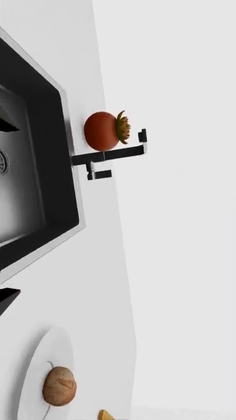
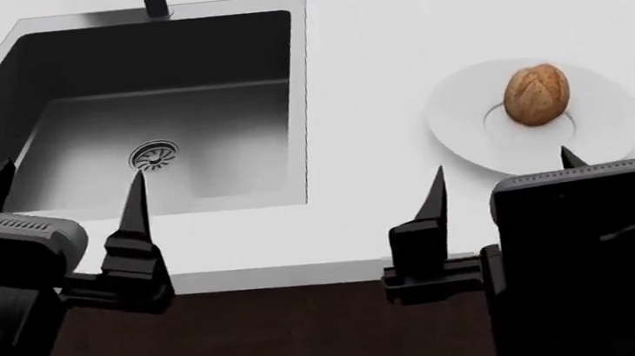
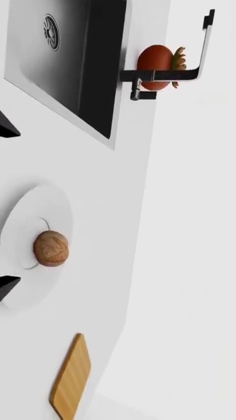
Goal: Place all breads on the cutting board.
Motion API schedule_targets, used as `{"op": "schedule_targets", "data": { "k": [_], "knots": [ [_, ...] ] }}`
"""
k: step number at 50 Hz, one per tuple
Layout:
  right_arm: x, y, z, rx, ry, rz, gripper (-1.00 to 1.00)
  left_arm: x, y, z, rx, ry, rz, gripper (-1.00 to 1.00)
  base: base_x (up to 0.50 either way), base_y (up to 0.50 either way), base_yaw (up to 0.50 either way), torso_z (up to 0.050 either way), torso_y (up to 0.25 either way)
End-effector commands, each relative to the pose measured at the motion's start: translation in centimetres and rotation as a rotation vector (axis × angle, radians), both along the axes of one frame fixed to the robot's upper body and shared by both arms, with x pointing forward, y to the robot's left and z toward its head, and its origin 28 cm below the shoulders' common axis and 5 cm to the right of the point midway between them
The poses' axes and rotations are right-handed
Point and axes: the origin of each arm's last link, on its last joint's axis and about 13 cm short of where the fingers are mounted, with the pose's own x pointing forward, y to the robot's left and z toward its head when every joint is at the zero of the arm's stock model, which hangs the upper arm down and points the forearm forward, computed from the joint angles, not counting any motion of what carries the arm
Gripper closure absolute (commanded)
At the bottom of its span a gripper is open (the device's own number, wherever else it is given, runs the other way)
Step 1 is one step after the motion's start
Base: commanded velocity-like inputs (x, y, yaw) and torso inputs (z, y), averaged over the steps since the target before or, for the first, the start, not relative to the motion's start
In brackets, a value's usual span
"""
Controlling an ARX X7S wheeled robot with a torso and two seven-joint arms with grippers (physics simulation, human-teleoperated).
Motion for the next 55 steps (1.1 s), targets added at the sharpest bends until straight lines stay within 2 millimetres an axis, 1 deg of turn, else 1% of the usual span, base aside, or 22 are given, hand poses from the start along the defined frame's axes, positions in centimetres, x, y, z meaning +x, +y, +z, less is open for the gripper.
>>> {"op": "schedule_targets", "data": {
  "k": [1, 3, 5, 6, 8, 22, 23, 24, 25, 26, 30, 31, 33, 34, 35, 36, 42, 43, 44, 48, 49, 55],
  "knots": [
    [0.8, -0.6, 0.6, -0.015, 0.01, -0.019, -1.0, 1.0, -0.5, 0.9, 0.002, -0.001, -0.006, -1.0, 0.0, 0.0, 0.0, 0.05, 0.0],
    [1.3, -0.5, 0.0, -0.008, 0.022, -0.016, -1.0, 1.1, -0.8, 1.7, 0.002, -0.001, -0.018, -1.0, 0.0, 0.0, 0.0, 0.05, 0.0],
    [2.0, -0.5, -1.1, -0.011, 0.052, -0.015, -1.0, 1.7, -0.9, -0.8, -0.008, 0.019, -0.027, -1.0, 0.0, 0.0, 0.0, 0.05, 0.0],
    [2.2, -0.6, -1.5, -0.012, 0.052, -0.018, -1.0, 1.9, -1.0, 0.0, -0.011, 0.022, -0.024, -1.0, 0.0, 0.0, 0.0, 0.05, 0.0],
    [2.7, -0.5, -2.3, -0.017, 0.031, -0.016, -1.0, 2.7, -1.2, -1.4, -0.027, 0.043, -0.041, -1.0, 0.0, 0.0, 0.0, 0.05, 0.0],
    [2.7, -0.5, -2.4, -0.017, 0.031, -0.016, -1.0, 2.7, -1.2, -1.5, -0.027, 0.043, -0.041, -1.0, 0.0, 0.0, 0.0, 0.042, 0.0],
    [2.6, -0.8, -2.2, 0.024, 0.017, -0.027, -1.0, 3.1, 0.4, -1.5, -0.096, 0.072, 0.009, -1.0, 0.0, 0.0, 0.0, 0.0, 0.0],
    [2.5, -0.9, -2.2, 0.027, 0.016, -0.026, -1.0, 3.1, 0.8, -1.4, -0.087, 0.066, 0.019, -1.0, 0.0, 0.0, 0.0, 0.0, 0.0],
    [2.6, -0.9, -2.1, 0.037, 0.014, -0.029, -1.0, 3.3, 2.5, -1.3, -0.105, 0.046, 0.08, -1.0, 0.0, 0.0, 0.0, 0.0, 0.0],
    [2.6, -0.9, -2.1, 0.036, 0.013, -0.031, -1.0, 3.3, 3.1, -1.3, -0.129, 0.043, 0.103, -1.0, 0.0, 0.0, 0.0, 0.0, 0.0],
    [2.6, -0.8, -2.1, 0.005, 0.007, -0.044, -1.0, 2.9, 8.5, -0.7, -0.223, -0.019, 0.365, -1.0, 0.0, 0.0, 0.0, 0.0, 0.0],
    [2.6, -0.7, -2.1, -0.014, 0.005, -0.047, -1.0, 2.7, 9.2, 0.4, -0.244, -0.027, 0.394, -1.0, 0.0, 0.0, 0.0, 0.0, 0.0],
    [2.6, -0.5, -2.2, -0.058, 0.0, -0.056, -1.0, 2.1, 10.5, 0.7, -0.284, -0.078, 0.458, -1.0, 0.0, 0.0, 0.0, 0.0, 0.0],
    [2.6, -0.5, -2.2, -0.057, 0.001, -0.056, -1.0, 1.8, 11.0, -0.6, -0.298, -0.124, 0.532, -1.0, 0.0, 0.0, 0.0, 0.0, 0.0],
    [2.6, -0.6, -2.2, -0.053, 0.001, -0.058, -1.0, 1.5, 11.3, 0.6, -0.373, -0.156, 0.583, -1.0, 0.0, 0.0, 0.0, 0.0, 0.0],
    [2.6, -0.6, -2.2, -0.049, -0.003, -0.059, -1.0, 1.0, 11.4, 1.1, -0.329, -0.208, 0.664, -1.0, 0.0, 0.0, 0.0, 0.0, 0.0],
    [2.5, -0.4, -2.2, -0.071, -0.008, -0.038, -1.0, -1.3, 12.6, 1.6, -0.358, -0.447, 0.946, -1.0, 0.0, 0.0, 0.0, 0.0, 0.0],
    [2.6, -0.5, -2.1, -0.09, -0.035, -0.115, -1.0, -3.4, 14.7, 1.7, -0.44, -0.609, 1.164, -1.0, 0.0, 0.0, 0.0, 0.0, 0.0],
    [2.6, -0.5, -2.1, -0.094, -0.037, -0.125, -1.0, -3.9, 15.4, 1.5, -0.45, -0.638, 1.206, -1.0, 0.0, 0.0, 0.0, 0.0, 0.0],
    [2.6, -0.6, -2.1, -0.071, -0.032, -0.114, -1.0, -4.4, 15.4, 1.6, -0.487, -0.703, 1.174, -1.0, 0.0, 0.0, 0.0, 0.0, 0.0],
    [2.5, -0.5, -2.1, -0.068, -0.04, -0.076, -1.0, -5.6, 15.8, -0.1, -0.552, -0.757, 1.287, -1.0, 0.0, 0.0, 0.0, 0.0, 0.0],
    [2.4, -0.5, -2.0, -0.069, -0.048, -0.075, -1.0, -5.4, 15.6, -0.2, -0.561, -0.751, 1.237, -1.0, 0.0, 0.0, 0.0, 0.0, 0.0]
  ]
}}
